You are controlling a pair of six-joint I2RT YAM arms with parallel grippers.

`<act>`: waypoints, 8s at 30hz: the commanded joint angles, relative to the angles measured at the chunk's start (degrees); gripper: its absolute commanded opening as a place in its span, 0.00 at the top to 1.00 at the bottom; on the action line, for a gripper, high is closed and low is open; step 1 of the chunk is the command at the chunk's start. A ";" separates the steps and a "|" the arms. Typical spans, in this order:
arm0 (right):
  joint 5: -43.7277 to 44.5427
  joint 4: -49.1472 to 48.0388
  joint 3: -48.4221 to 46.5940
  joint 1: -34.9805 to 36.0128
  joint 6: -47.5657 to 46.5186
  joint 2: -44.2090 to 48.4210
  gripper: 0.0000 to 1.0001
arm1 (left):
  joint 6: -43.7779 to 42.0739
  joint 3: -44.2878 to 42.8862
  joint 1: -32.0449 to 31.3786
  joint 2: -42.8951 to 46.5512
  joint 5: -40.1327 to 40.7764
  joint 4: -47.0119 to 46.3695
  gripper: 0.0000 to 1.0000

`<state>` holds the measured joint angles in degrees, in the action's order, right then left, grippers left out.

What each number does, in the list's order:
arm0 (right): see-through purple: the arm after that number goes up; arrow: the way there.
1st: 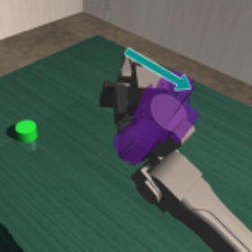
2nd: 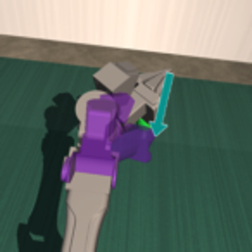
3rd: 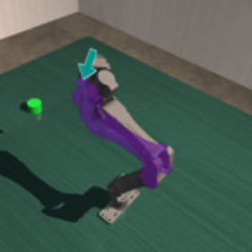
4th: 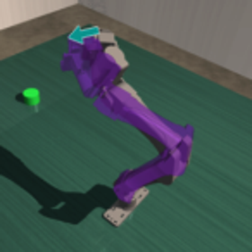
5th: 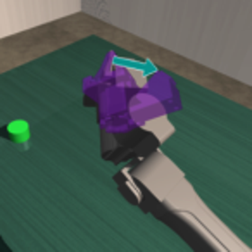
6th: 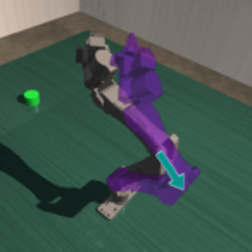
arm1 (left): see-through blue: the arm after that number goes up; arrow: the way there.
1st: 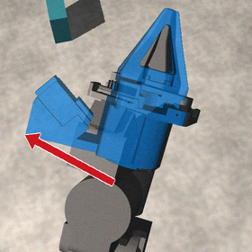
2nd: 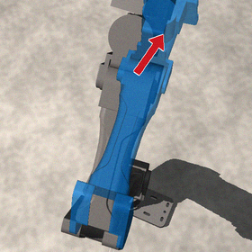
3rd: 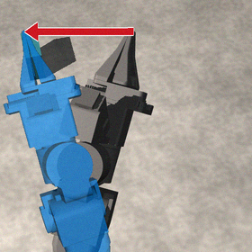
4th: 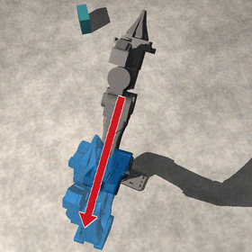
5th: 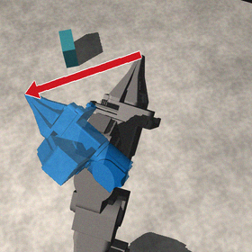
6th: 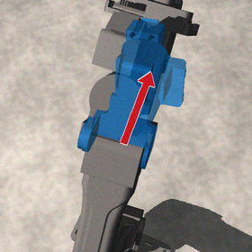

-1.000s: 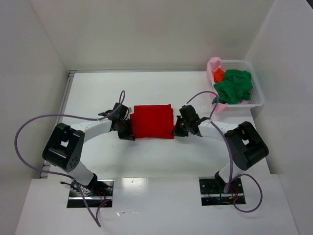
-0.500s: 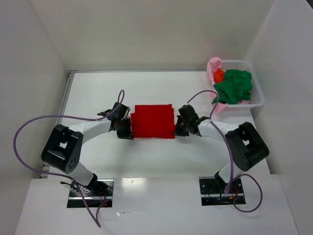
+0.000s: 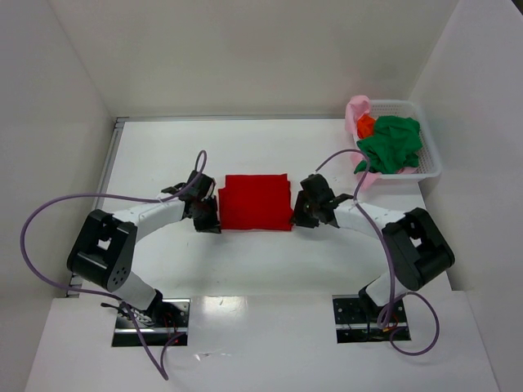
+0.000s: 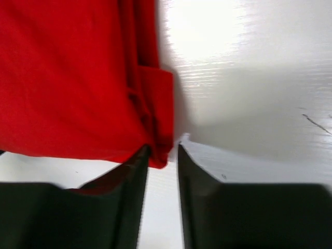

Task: Fold and stack the t-shirts
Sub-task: Fold the long partially folded tshirt into a neat square, then put the neatly folded tshirt into the corner of the board with the left arm

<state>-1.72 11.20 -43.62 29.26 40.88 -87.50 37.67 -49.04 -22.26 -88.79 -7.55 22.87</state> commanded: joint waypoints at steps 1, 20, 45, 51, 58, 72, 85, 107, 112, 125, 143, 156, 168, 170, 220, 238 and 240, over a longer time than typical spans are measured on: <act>1.72 1.63 -1.04 -0.78 -0.81 2.16 0.63 | -1.45 0.52 0.20 0.38 -0.35 2.09 1.00; -3.74 1.71 3.10 -0.78 -0.81 7.88 0.67 | -0.84 1.14 -0.94 -1.47 -0.02 3.22 1.00; 1.97 10.50 -19.21 -6.84 -2.38 8.05 0.00 | -4.36 -10.46 5.47 16.99 2.54 2.97 0.00; 6.89 9.11 -20.20 -8.07 -4.23 10.86 0.00 | -9.10 -13.36 7.50 15.84 4.29 0.95 0.00; 7.52 7.43 -18.87 -9.22 -4.23 12.09 0.00 | -10.42 -13.99 7.50 14.26 5.10 0.95 0.00; 4.89 6.11 -13.78 -9.22 -5.29 14.55 0.00 | -10.95 -12.92 8.02 6.54 -0.44 0.33 0.00; 1.01 4.53 -9.91 -9.22 -5.29 15.79 0.00 | -10.42 -9.85 10.31 -5.85 -7.12 -8.37 0.00; -0.13 4.53 -8.86 -9.22 -4.23 15.79 0.00 | -6.03 -3.35 10.84 -13.07 -21.19 -18.83 0.10; -0.13 4.53 -8.33 -9.22 -3.71 15.79 0.00 | -6.03 -3.35 10.84 -14.91 -21.19 -18.83 0.27; 0.40 5.05 -8.33 -9.74 -3.71 16.93 0.00 | -5.50 -13.61 10.84 -15.53 -6.36 -9.97 1.00; -0.13 6.11 -23.61 -10.36 -6.08 8.15 0.00 | -23.51 -55.43 20.33 -34.77 23.09 11.40 1.00; -1.88 6.90 -31.00 -10.89 -6.52 -0.03 0.00 | -27.74 -84.98 27.17 -54.80 37.78 18.08 1.00; -2.42 5.85 -30.48 -10.89 -3.62 -1.18 0.00 | -30.11 -108.73 29.64 -66.86 47.53 23.09 0.91; -2.42 5.24 -30.48 -10.89 -3.62 -1.18 0.00 | -30.11 -109.52 29.64 -67.56 49.03 22.57 0.85; -0.93 4.44 -18.44 -10.89 -6.34 17.02 0.01 | 19.36 -26.02 32.28 -20.63 19.86 -21.28 0.37; 0.23 4.44 -18.44 -10.89 -5.20 13.33 0.01 | 30.26 -22.16 36.85 -25.55 28.02 -31.40 0.69; 0.22 4.44 -18.96 -10.89 -5.20 13.32 0.01 | 30.80 -22.16 37.55 -26.95 28.03 -32.28 0.69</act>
<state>-2.15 17.61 -62.19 18.72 35.35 -73.58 66.39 -71.57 14.15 -113.84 17.17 -5.28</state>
